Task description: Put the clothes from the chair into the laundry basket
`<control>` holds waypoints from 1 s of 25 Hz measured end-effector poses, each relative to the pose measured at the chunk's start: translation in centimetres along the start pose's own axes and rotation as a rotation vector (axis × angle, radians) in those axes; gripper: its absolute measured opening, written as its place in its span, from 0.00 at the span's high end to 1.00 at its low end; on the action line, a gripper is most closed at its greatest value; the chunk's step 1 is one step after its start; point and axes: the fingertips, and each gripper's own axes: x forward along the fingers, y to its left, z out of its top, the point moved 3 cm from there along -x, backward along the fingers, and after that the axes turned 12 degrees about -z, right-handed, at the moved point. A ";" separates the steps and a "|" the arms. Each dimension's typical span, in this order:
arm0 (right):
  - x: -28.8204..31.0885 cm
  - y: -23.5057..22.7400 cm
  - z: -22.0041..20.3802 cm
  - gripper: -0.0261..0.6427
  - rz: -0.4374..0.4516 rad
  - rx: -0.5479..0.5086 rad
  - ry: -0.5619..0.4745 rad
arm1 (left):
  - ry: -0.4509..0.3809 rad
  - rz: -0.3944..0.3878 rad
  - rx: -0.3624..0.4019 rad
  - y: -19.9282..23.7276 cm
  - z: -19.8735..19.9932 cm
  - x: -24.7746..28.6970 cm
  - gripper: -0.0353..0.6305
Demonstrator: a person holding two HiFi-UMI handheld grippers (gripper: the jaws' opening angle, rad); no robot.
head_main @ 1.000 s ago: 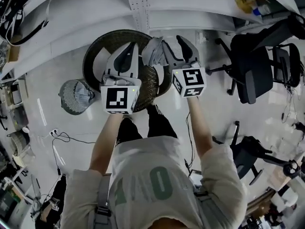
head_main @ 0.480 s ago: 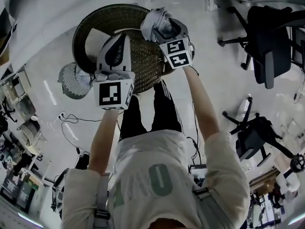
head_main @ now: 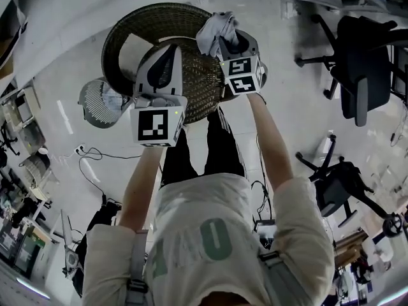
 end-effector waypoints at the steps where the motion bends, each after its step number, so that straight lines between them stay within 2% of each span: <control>1: -0.2 -0.1 0.1 0.74 -0.006 -0.003 -0.005 | -0.002 0.004 -0.002 0.3 0.0 -0.2 0.92; 5: -1.3 -0.4 0.8 0.81 -0.004 -0.001 0.001 | -0.024 0.025 -0.022 1.0 0.3 -1.3 0.92; 7: -2.4 -0.5 1.4 0.91 0.007 0.003 -0.007 | -0.038 0.028 -0.021 0.8 0.9 -1.8 0.92; 13: -5.5 -1.1 4.6 0.91 -0.024 -0.024 -0.056 | -0.085 0.062 0.005 0.9 3.0 -4.6 0.92; 18: -9.7 -1.1 10.9 0.92 -0.042 -0.005 -0.194 | -0.159 0.147 0.006 2.3 5.6 -8.1 0.92; 25: -16.7 3.4 21.9 0.91 -0.004 0.013 -0.437 | -0.255 0.260 -0.014 4.4 9.1 -14.4 0.92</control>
